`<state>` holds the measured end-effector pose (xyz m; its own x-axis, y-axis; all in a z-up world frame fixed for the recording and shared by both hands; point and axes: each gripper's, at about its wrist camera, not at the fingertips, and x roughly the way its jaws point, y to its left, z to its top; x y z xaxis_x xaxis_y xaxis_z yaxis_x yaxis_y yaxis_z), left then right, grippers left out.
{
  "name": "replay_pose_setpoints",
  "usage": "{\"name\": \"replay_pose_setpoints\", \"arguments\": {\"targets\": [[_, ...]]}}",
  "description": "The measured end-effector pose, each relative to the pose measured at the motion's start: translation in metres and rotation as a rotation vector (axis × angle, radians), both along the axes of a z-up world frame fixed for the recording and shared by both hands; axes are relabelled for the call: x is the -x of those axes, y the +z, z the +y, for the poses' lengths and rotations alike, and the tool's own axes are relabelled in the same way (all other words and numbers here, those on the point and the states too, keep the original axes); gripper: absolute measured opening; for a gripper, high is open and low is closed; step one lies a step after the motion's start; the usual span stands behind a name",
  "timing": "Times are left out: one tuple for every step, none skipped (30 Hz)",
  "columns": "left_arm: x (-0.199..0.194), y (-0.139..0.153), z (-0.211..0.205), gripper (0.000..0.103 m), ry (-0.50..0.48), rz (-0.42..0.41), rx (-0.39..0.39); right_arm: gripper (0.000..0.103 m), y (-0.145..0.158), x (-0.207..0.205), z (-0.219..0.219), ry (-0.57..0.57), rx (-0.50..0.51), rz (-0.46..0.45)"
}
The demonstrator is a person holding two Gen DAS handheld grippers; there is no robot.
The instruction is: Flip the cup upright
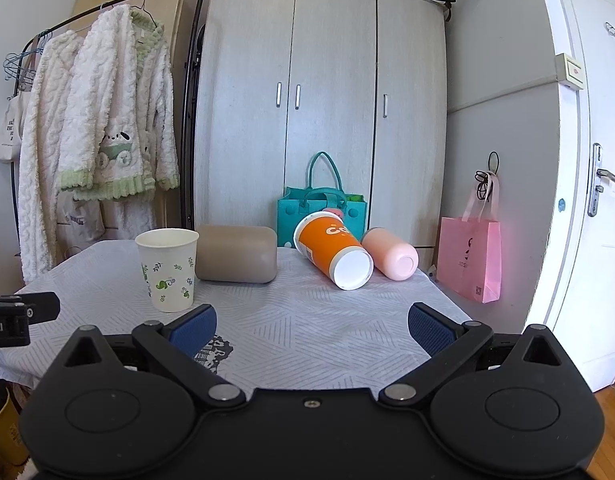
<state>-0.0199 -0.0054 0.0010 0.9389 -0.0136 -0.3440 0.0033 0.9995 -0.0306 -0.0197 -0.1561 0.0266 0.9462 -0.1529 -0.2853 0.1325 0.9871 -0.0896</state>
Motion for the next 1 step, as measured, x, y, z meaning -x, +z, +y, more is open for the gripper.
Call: {"name": "replay_pose_setpoints", "arguments": {"targets": [[0.0, 0.0001, -0.0001, 0.103, -0.002, 0.002, 0.0, 0.103, -0.0001, -0.0001, 0.0, 0.0, 0.0, 0.0]]}}
